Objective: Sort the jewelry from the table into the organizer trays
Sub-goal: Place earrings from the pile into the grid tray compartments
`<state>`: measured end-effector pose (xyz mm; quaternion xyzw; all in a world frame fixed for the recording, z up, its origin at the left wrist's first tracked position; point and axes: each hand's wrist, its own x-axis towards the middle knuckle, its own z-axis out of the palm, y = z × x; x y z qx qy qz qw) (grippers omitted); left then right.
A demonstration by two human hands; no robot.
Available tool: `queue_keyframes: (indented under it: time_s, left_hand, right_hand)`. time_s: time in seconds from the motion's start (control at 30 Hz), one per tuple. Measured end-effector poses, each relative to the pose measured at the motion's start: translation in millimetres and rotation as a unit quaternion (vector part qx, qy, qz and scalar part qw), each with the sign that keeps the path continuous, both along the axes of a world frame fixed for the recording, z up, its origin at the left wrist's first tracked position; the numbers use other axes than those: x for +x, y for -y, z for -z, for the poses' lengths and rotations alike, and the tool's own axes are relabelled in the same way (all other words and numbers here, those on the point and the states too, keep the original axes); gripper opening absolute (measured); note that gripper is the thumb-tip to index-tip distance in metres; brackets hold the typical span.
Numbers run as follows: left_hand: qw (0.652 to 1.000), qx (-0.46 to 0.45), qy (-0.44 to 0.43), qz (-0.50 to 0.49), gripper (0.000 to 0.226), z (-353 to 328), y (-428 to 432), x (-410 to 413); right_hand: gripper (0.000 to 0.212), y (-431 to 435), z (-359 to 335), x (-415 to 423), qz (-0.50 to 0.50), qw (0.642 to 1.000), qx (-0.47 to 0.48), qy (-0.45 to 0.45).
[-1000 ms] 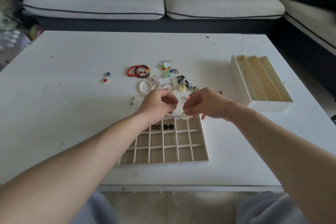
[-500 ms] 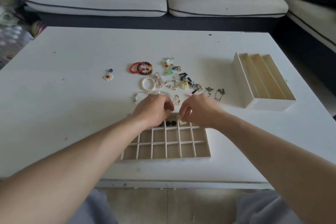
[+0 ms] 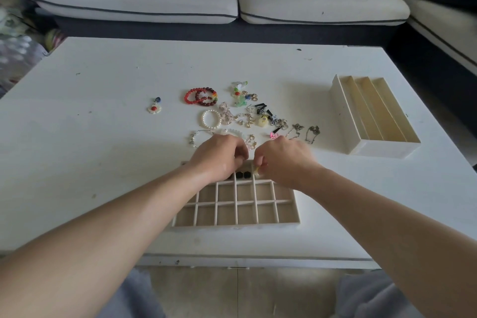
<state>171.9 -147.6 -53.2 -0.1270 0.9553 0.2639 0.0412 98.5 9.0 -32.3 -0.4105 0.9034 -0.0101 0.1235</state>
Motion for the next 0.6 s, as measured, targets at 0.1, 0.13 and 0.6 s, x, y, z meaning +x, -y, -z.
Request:
queue_keyframes:
  time_s: [0.1,0.13,0.6]
  left_hand:
    - [1.0,-0.005,-0.004,0.004,0.018,-2.1,-0.5,0.5]
    - [1.0,-0.008,-0.005,0.005,0.018,-2.5,-0.6,0.7]
    - [1.0,-0.014,-0.005,0.012,0.02,-3.5,-1.3,-0.5]
  right_hand:
    - [0.013,-0.8,1.6,2.9,-0.008,0.999,-0.006,-0.031]
    - [0.014,-1.1,2.2,3.6,-0.01,0.999,-0.009,-0.036]
    - [0.013,-3.3,8.7,3.8,-0.006,0.997,-0.024,-0.073]
